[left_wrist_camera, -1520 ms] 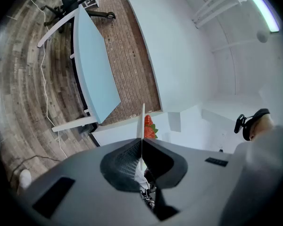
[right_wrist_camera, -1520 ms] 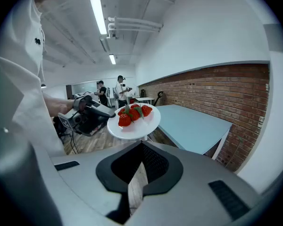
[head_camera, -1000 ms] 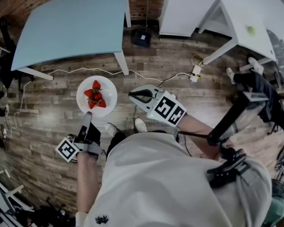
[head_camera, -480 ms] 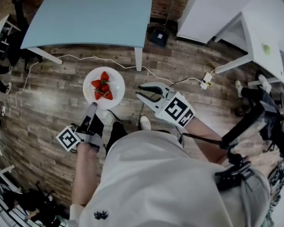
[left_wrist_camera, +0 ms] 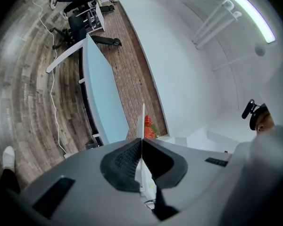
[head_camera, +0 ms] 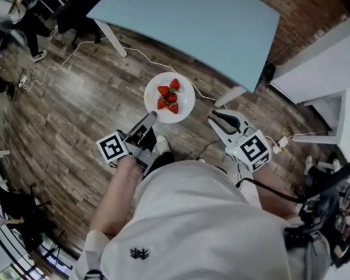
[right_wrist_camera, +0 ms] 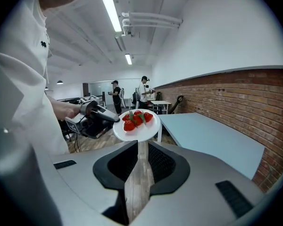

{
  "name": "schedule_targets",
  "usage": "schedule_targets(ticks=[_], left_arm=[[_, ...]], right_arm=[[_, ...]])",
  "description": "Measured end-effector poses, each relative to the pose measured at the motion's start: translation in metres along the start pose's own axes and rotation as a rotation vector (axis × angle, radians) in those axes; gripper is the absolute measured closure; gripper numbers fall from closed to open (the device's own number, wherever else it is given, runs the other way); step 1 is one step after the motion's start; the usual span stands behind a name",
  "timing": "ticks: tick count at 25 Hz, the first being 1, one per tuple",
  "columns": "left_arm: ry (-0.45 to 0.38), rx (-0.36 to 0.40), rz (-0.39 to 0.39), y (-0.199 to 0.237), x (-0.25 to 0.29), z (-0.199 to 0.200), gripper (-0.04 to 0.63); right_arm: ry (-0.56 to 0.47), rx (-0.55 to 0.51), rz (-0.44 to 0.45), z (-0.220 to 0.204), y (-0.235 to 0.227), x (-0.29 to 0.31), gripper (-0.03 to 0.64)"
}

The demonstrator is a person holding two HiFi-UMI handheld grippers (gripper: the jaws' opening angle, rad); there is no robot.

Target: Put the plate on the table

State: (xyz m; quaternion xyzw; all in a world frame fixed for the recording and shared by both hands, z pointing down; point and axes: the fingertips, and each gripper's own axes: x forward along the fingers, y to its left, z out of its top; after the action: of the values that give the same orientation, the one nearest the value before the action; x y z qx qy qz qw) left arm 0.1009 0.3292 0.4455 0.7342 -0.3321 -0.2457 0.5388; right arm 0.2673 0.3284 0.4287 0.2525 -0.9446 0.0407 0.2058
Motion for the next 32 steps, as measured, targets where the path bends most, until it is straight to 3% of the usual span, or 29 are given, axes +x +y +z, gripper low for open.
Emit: schedule_targets(ticks=[8,17,22,32], left_arm=[[-0.059,0.0,0.013,0.038,-0.052,0.119,0.589],[-0.158,-0.039,0.018,0.075,-0.057,0.208,0.589],[-0.186,-0.025,0.03,0.095,-0.031,0.269,0.589],[-0.196,-0.01,0.059,0.121,0.056,0.4,0.589]], right_arm=[[-0.004,-0.05,0.025,0.057,0.014,0.117,0.56],[0.031,-0.054,0.07,0.087,-0.006,0.199,0.56],[0.03,-0.058,0.102,0.103,-0.044,0.251,0.56],[0.023,-0.027,0.11,0.146,-0.166,0.344,0.56]])
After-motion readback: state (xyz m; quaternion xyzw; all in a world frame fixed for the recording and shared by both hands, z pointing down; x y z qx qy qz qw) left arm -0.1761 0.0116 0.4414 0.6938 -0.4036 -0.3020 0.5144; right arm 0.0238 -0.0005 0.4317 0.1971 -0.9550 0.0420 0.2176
